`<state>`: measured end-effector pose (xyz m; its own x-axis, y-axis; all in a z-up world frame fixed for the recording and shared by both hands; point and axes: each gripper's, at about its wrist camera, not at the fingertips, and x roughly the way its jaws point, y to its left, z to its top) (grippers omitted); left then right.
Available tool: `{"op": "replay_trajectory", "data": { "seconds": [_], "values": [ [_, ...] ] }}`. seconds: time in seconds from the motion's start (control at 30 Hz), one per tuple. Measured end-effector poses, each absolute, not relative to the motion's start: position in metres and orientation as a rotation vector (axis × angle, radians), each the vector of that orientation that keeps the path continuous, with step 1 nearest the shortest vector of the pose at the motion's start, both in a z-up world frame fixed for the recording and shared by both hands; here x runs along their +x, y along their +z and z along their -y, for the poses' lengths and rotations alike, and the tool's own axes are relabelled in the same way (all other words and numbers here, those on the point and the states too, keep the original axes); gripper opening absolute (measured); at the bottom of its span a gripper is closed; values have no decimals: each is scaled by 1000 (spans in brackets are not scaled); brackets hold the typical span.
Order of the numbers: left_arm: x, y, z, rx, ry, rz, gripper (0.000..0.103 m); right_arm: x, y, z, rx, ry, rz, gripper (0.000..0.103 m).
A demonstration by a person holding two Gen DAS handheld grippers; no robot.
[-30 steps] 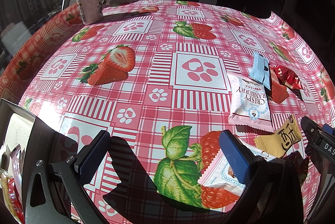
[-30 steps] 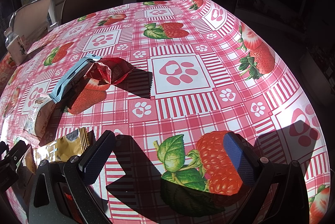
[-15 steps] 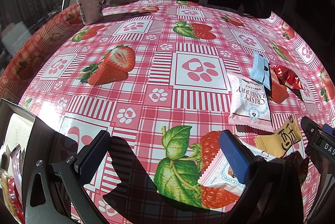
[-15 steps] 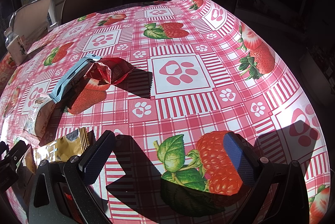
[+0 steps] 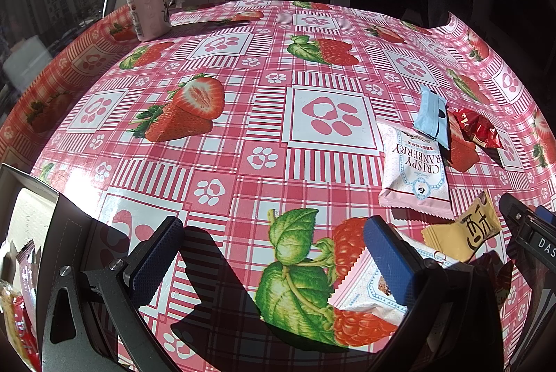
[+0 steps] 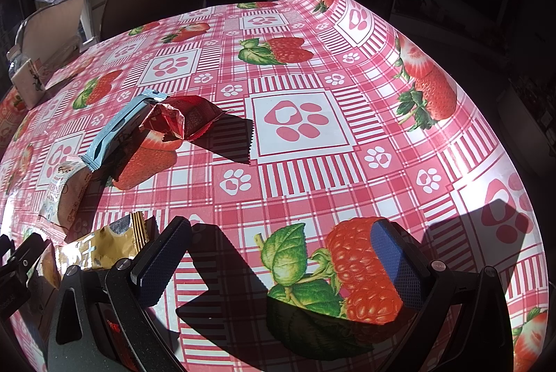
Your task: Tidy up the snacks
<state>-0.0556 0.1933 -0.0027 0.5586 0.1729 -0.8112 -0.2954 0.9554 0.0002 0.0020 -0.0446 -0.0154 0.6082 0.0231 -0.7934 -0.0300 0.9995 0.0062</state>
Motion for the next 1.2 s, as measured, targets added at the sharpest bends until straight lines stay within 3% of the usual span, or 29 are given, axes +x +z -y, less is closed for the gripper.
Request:
{"op": "replay_trajectory", "data": {
  "seconds": [1.2],
  "values": [
    [-53, -3, -191, -151, 293, -938, 103, 2, -15, 44, 3, 7, -917, 103]
  ]
}}
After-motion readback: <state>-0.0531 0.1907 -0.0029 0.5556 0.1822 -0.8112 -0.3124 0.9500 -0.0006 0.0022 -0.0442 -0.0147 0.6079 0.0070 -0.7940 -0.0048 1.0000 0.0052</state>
